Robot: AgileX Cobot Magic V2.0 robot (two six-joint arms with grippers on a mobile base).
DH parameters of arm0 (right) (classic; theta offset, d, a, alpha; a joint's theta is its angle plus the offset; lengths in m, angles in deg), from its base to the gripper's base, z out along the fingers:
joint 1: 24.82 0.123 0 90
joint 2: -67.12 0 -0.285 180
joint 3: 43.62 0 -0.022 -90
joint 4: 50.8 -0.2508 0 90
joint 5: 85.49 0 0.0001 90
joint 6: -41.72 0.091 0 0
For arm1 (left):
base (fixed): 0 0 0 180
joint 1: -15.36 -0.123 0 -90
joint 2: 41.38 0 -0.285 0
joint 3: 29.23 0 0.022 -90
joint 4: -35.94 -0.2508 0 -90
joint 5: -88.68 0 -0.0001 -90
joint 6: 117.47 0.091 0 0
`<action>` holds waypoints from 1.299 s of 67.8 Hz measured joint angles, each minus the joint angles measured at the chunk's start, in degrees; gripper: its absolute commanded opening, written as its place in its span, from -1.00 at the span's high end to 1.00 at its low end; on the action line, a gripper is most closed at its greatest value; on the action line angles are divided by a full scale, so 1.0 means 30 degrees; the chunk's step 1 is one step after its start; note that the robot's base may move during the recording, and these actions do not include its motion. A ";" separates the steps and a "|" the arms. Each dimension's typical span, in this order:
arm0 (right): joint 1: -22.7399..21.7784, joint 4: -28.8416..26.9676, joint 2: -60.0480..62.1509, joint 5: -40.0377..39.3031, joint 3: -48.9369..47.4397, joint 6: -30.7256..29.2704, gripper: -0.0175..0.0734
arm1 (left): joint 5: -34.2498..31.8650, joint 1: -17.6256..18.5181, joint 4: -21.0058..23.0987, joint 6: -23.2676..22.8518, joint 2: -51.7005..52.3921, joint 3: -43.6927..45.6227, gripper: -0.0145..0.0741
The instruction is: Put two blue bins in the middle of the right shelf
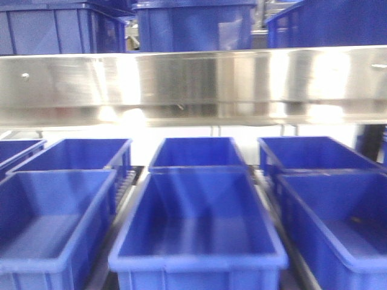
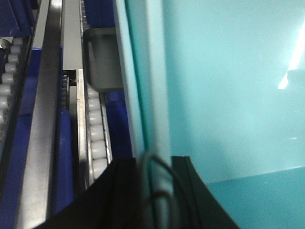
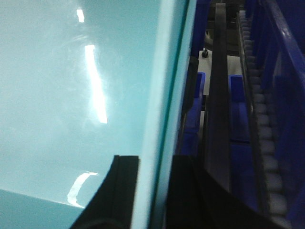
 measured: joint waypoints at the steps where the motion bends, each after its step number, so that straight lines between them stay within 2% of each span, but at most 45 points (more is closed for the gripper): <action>1: 0.0000 0.0000 0.0000 0.0000 0.0000 0.0000 0.95 | 0.0000 0.0000 -0.0034 0.0000 0.0000 0.0000 0.92; 88: 0.0000 -0.0041 -0.0022 -0.0294 0.0000 -0.0069 0.95 | -0.0161 -0.0035 -0.0076 -0.0028 0.0044 0.0000 0.92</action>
